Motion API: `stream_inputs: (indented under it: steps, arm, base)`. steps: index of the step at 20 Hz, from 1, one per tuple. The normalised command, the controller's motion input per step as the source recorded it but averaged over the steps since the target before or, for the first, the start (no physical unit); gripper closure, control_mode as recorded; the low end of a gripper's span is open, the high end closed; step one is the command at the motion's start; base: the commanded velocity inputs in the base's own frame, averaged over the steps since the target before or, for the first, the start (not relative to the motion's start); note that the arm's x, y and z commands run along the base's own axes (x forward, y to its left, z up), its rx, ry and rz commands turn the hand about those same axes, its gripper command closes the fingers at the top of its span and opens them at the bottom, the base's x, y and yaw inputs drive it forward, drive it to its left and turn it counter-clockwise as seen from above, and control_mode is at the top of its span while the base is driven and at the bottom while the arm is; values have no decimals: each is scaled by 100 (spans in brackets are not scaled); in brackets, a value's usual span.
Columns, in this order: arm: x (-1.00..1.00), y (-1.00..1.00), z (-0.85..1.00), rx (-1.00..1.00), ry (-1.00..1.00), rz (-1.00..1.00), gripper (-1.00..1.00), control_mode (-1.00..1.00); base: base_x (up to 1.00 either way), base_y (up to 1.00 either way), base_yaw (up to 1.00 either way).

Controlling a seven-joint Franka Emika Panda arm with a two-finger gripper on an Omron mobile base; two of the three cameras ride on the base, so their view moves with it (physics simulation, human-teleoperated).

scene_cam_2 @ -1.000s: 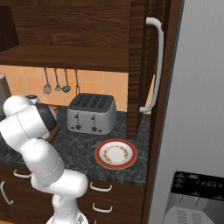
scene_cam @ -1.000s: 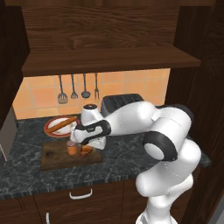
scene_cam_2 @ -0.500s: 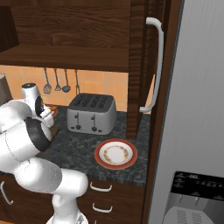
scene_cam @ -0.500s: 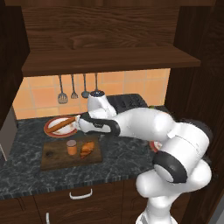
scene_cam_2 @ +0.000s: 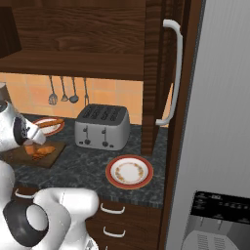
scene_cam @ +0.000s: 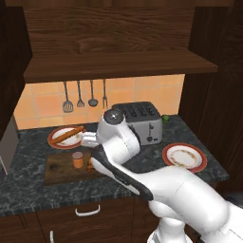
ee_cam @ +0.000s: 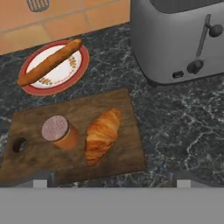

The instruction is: From the different types of pastries on the counter, select a croissant and place it on the cutting board. Then retrieve a jar of jam from the cabinet and place it alongside the croissant on the cutting board.

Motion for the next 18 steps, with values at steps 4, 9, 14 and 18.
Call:
stream_inputs:
  steps: [4,9,14,18]
  arm:
    - [-100,12,79,0,-46,2,-100,-100]
    - [-100,-10,90,-1,-61,0,-100,-100]
    - [-100,0,95,-5,-68,1,-100,-100]
    - [-100,2,59,-4,-69,2,-100,-100]
  base:
    - [0,0,0]
    - [0,0,0]
    - [0,0,0]
    - [0,0,0]
